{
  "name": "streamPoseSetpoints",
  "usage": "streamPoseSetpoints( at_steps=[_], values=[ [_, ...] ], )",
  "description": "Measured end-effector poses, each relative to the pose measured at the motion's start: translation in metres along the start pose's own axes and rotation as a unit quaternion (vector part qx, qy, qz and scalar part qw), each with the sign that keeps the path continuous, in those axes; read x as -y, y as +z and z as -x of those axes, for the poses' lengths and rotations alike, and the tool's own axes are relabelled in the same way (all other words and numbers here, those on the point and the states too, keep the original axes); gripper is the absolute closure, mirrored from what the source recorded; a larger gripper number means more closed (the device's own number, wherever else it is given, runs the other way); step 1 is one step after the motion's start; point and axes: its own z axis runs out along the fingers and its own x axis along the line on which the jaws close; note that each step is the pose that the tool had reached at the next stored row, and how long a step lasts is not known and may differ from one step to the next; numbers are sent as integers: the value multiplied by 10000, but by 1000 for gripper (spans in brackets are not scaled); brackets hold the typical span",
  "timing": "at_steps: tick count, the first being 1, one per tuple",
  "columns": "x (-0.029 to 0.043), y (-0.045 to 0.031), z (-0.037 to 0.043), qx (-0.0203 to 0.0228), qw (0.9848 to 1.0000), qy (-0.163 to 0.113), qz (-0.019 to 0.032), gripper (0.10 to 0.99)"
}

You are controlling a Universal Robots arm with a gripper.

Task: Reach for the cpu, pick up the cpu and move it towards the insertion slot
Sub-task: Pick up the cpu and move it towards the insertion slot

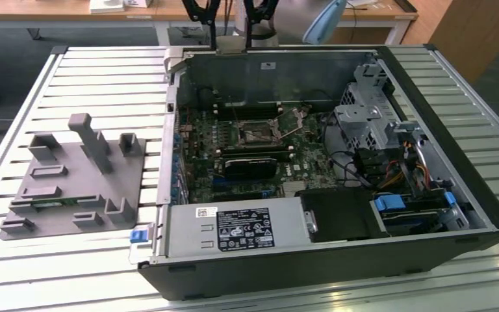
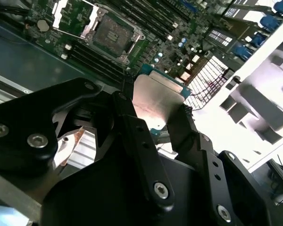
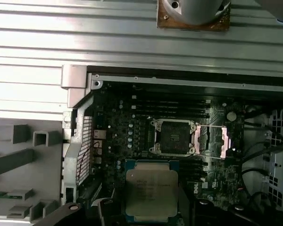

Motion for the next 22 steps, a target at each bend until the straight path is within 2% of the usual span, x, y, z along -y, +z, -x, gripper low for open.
streamPoseSetpoints(
  at_steps=[1,5,14,17,22],
  values=[
    [-18,18,64,0,10000,0,0,549],
    [-38,54,224,0,10000,0,0,549],
    [-115,124,549,0,10000,0,0,549],
    [-154,147,617,0,10000,0,0,549],
    [-241,178,665,0,10000,0,0,549]
  ],
)
